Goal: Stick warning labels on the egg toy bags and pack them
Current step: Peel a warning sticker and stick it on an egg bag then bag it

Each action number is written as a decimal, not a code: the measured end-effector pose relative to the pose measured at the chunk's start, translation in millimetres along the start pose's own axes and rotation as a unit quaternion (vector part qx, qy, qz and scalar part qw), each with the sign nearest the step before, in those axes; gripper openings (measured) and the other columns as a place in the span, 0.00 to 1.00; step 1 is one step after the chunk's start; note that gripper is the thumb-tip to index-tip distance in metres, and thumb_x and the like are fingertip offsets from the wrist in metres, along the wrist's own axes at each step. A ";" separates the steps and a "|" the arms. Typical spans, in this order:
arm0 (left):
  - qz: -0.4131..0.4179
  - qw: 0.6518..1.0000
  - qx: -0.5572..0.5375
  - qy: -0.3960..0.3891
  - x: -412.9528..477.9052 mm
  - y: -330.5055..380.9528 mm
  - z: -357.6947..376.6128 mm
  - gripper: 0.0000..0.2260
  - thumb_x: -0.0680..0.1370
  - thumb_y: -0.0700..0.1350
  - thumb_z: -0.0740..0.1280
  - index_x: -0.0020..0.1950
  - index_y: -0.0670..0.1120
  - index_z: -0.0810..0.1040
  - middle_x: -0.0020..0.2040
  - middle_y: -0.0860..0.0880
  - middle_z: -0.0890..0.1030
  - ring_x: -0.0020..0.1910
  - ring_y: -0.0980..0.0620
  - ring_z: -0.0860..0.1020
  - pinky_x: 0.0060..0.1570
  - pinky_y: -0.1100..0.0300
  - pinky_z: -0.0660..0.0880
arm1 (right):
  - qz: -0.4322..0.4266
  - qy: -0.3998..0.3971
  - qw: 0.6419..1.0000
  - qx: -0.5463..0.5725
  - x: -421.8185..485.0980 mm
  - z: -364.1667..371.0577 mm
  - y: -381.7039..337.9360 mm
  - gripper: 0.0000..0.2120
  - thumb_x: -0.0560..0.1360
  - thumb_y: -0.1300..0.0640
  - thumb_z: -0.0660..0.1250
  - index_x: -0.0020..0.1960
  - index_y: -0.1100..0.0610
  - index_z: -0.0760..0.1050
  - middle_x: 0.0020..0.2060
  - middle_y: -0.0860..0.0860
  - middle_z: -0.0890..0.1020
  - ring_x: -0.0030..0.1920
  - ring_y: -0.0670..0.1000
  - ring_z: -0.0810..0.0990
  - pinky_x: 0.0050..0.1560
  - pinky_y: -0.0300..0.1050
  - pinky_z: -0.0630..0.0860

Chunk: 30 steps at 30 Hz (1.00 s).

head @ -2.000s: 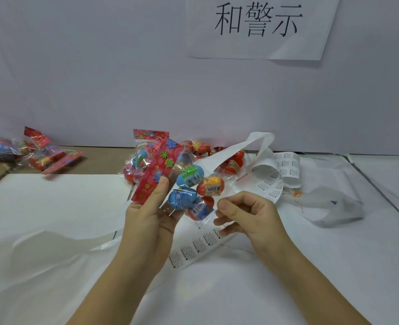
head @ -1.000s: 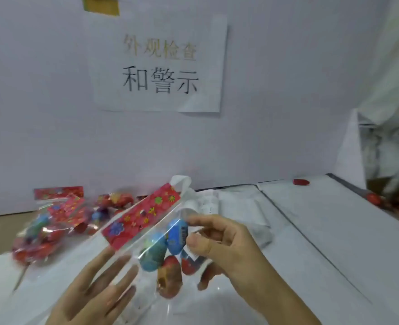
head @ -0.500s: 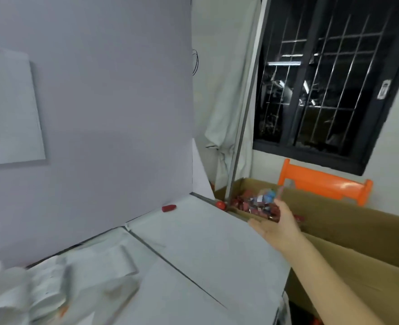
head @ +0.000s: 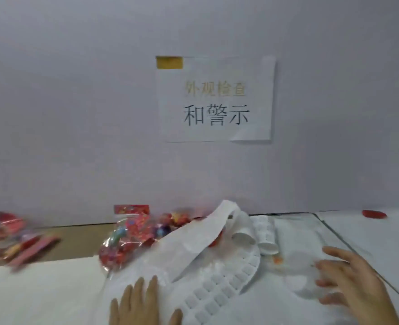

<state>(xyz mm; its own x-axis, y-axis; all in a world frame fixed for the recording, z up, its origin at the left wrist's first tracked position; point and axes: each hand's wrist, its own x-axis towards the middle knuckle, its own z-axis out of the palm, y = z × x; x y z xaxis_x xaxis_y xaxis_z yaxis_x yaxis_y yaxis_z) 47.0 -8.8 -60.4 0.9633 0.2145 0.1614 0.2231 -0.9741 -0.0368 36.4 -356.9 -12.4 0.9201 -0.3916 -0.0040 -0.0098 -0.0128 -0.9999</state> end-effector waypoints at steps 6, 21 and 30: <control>-0.006 0.996 -0.091 -0.026 -27.1 18.8 4.9 0.33 0.70 0.68 0.60 0.68 0.49 0.78 0.67 0.34 0.75 0.66 0.35 0.75 0.74 0.49 0.36 | -0.180 -0.226 0.956 -0.050 -17.8 143.2 -10.1 0.13 0.75 0.66 0.69 0.48 0.48 0.78 0.41 0.43 0.81 0.38 0.46 0.80 0.32 0.41 0.79; 0.036 0.989 -0.105 -0.092 -18.7 24.9 4.7 0.39 0.58 0.73 0.56 0.59 0.53 0.84 0.61 0.42 0.82 0.60 0.42 0.80 0.70 0.47 0.36 | -0.558 -0.237 0.725 -0.327 -4.5 323.4 11.2 0.27 0.64 0.69 0.76 0.60 0.52 0.81 0.50 0.56 0.82 0.46 0.58 0.81 0.38 0.49 0.80; -0.001 0.710 -0.699 -0.080 -16.9 9.0 -19.8 0.19 0.65 0.40 0.60 0.52 0.51 0.80 0.54 0.53 0.84 0.56 0.55 0.82 0.48 0.67 0.76 | -0.342 -0.267 0.900 -0.045 -30.2 195.2 -5.7 0.28 0.72 0.56 0.67 0.61 0.25 0.69 0.59 0.29 0.68 0.64 0.40 0.67 0.62 0.31 0.69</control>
<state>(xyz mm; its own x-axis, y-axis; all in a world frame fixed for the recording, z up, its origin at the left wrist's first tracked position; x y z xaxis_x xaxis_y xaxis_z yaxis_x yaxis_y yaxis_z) 29.8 -22.6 -44.0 0.9928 0.1123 0.0425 -0.0349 -0.0683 0.9971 85.1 -165.4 -9.7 0.7793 0.2345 0.5811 0.6210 -0.1658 -0.7661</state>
